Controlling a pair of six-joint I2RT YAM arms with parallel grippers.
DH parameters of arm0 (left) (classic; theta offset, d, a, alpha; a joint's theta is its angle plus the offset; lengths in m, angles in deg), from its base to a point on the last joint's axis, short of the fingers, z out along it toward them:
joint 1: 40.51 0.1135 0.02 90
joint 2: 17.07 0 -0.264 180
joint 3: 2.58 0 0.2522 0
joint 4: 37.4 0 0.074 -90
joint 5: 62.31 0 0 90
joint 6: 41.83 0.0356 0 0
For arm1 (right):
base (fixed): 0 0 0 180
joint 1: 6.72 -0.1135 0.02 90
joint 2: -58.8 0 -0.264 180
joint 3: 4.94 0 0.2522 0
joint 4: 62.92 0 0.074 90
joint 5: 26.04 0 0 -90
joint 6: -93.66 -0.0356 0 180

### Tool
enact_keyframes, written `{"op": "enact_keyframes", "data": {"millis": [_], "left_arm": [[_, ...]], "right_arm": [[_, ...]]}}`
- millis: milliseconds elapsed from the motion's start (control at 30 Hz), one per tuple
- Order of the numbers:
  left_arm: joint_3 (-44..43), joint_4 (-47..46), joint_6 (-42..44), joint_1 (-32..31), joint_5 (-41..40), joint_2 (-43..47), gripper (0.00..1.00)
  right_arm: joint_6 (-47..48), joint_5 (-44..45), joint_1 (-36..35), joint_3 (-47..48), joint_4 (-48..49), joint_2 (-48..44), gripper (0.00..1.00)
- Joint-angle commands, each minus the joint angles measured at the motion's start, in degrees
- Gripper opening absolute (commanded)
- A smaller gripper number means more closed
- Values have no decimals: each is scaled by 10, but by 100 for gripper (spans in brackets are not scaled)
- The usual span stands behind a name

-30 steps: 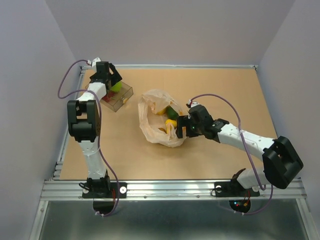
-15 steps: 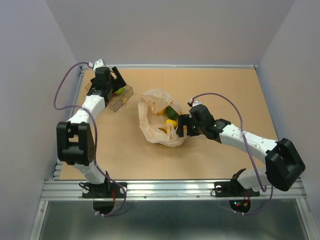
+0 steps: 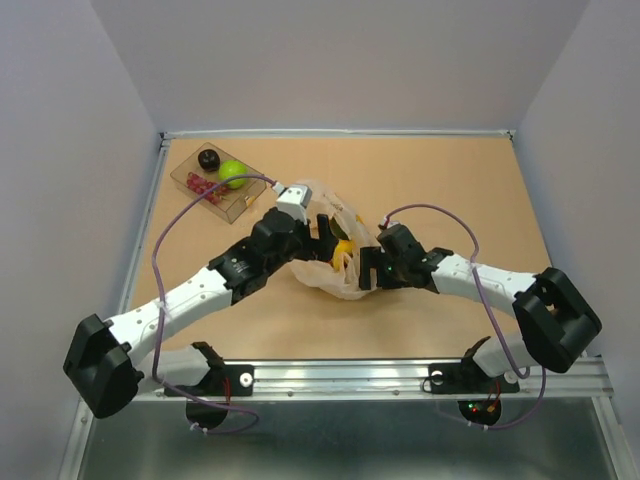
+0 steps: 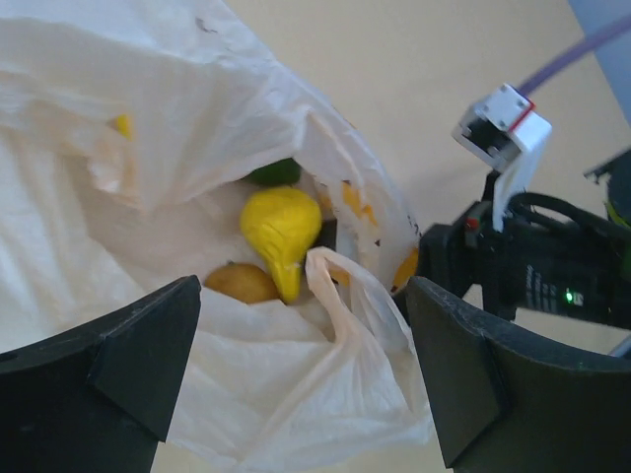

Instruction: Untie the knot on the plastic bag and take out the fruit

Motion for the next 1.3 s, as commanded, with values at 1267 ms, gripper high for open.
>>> {"op": "enact_keyframes", "data": {"millis": [1267], "left_arm": [[-190,51,-218,-55,-139,-393,84]], "right_arm": [[-50,20,-11,-97,3,-63,90]]}}
